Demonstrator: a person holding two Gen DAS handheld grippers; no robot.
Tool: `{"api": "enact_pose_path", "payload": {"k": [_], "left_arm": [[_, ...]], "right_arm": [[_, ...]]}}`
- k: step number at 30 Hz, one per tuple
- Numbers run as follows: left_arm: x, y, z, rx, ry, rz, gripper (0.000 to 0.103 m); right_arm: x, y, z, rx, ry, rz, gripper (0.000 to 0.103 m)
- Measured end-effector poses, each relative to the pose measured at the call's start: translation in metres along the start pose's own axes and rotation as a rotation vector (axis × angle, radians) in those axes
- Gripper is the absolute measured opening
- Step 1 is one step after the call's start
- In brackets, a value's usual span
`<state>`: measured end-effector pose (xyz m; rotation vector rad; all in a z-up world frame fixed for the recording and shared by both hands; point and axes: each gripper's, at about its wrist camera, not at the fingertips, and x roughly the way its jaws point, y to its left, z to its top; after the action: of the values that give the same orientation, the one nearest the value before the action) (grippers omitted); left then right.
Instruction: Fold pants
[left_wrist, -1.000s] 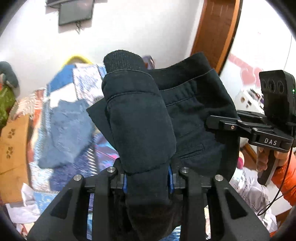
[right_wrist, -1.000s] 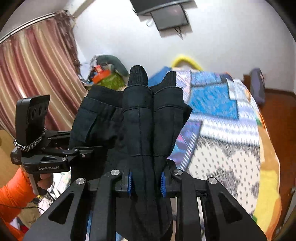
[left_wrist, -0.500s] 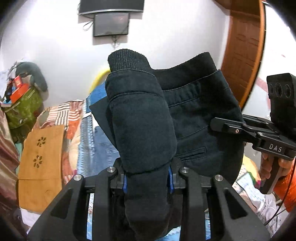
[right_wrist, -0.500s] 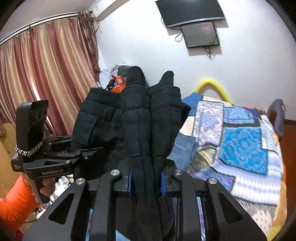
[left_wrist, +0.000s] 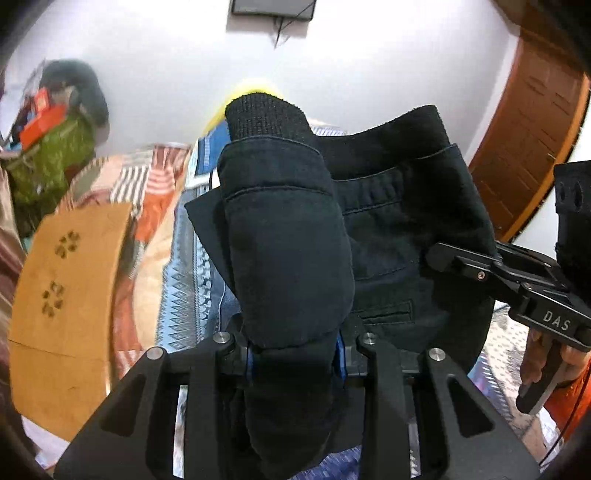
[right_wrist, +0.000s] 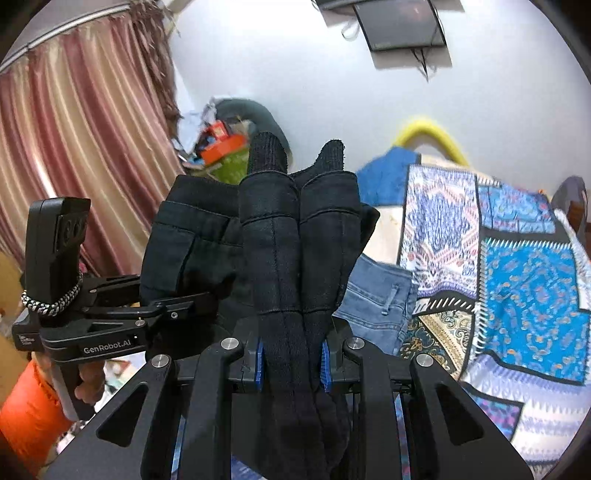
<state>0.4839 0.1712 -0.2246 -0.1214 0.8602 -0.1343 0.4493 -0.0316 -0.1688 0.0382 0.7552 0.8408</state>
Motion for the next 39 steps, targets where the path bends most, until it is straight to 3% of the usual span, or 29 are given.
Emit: {"api": "enact_pose_path", "payload": {"k": [8, 14, 17, 20, 29, 32, 36, 39], "left_arm": [[0.1, 0.039, -0.004, -0.078, 0.118, -0.038, 0.032], [0.13, 0.05, -0.021, -0.087, 0.167, -0.047, 0.042], [0.124, 0.059, -0.025, -0.114, 0.168, -0.084, 0.046], [0.112, 0.07, -0.028, -0.125, 0.162, -0.089, 0.047], [0.058, 0.066, -0.037, -0.101, 0.15, 0.044, 0.049], [0.017, 0.056, -0.034, -0.11, 0.102, 0.046, 0.049], [-0.061, 0.024, -0.032, -0.036, -0.02, 0.08, 0.049], [-0.121, -0.005, -0.038, 0.022, -0.124, 0.132, 0.049]], "right_arm": [[0.073, -0.038, -0.01, 0.043, 0.086, -0.042, 0.02], [0.107, -0.055, -0.022, 0.033, 0.208, -0.087, 0.021], [0.111, -0.062, -0.033, 0.01, 0.247, -0.105, 0.028], [0.104, -0.068, -0.038, 0.02, 0.27, -0.106, 0.032], [0.057, -0.06, -0.036, -0.061, 0.276, -0.183, 0.036], [0.029, -0.044, -0.03, -0.084, 0.241, -0.178, 0.036], [-0.03, -0.009, -0.015, -0.111, 0.135, -0.153, 0.036], [-0.074, 0.018, -0.006, -0.107, 0.047, -0.132, 0.044]]}}
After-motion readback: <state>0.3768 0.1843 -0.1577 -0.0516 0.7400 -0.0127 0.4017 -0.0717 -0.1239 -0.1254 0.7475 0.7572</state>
